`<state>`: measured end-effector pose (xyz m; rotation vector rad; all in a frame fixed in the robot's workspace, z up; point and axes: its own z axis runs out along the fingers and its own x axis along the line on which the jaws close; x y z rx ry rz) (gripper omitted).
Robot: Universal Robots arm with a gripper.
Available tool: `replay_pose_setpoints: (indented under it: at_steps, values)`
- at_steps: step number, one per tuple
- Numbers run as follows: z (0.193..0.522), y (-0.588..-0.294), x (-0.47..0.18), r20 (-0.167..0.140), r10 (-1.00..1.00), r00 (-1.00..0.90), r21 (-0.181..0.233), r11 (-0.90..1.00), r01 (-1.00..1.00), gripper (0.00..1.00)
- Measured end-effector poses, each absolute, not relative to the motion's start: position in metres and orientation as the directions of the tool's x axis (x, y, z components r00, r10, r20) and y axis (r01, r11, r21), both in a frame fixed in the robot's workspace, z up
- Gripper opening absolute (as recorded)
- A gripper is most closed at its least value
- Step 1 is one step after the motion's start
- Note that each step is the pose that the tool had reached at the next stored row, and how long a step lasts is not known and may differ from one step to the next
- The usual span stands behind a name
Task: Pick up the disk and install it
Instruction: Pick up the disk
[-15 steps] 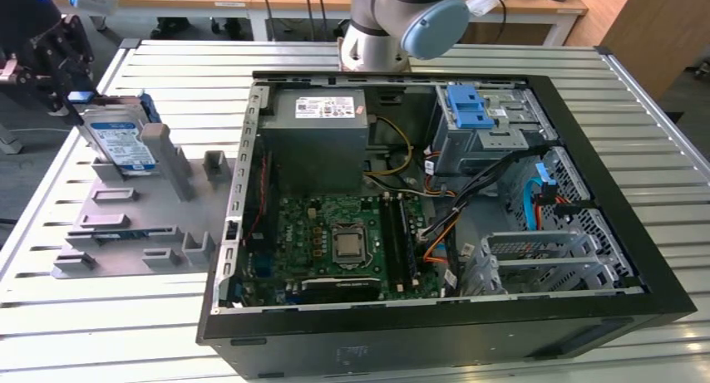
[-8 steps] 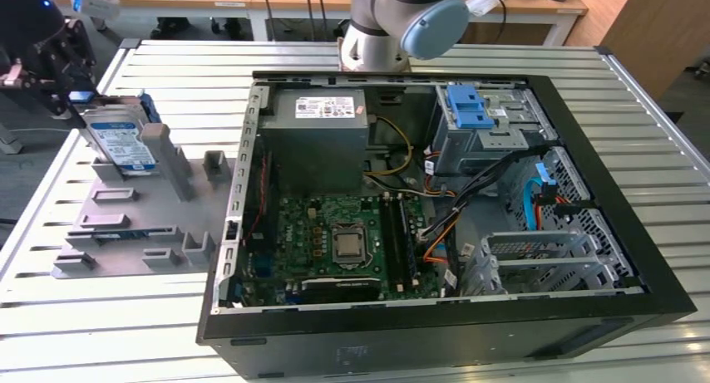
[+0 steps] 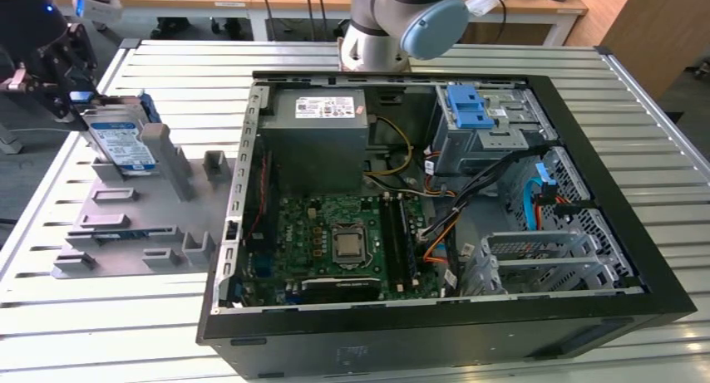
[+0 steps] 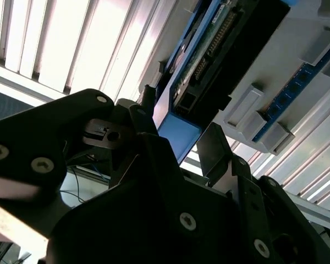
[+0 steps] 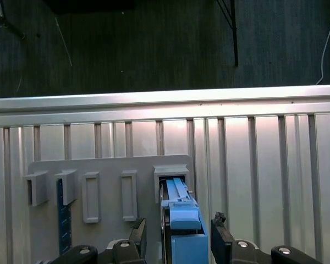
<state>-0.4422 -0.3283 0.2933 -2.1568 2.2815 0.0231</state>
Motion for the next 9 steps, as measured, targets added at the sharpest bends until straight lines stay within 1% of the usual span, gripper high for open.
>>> replay_pose_setpoints:
  at_steps: [5,7,8,9]
  values:
    - [0.2917,-0.3282,-0.4422,-0.012,-0.998,-0.056,0.009,0.056,-0.998,0.58]
    - [0.2916,-0.3282,-0.4422,-0.012,-0.998,-0.056,0.009,0.056,-0.998,0.56]
    - [0.2915,-0.3282,-0.4422,-0.012,-0.998,-0.056,0.009,0.056,-0.998,0.5]
    - [0.2914,-0.3282,-0.4422,-0.012,-0.998,-0.056,0.009,0.056,-0.998,0.5]
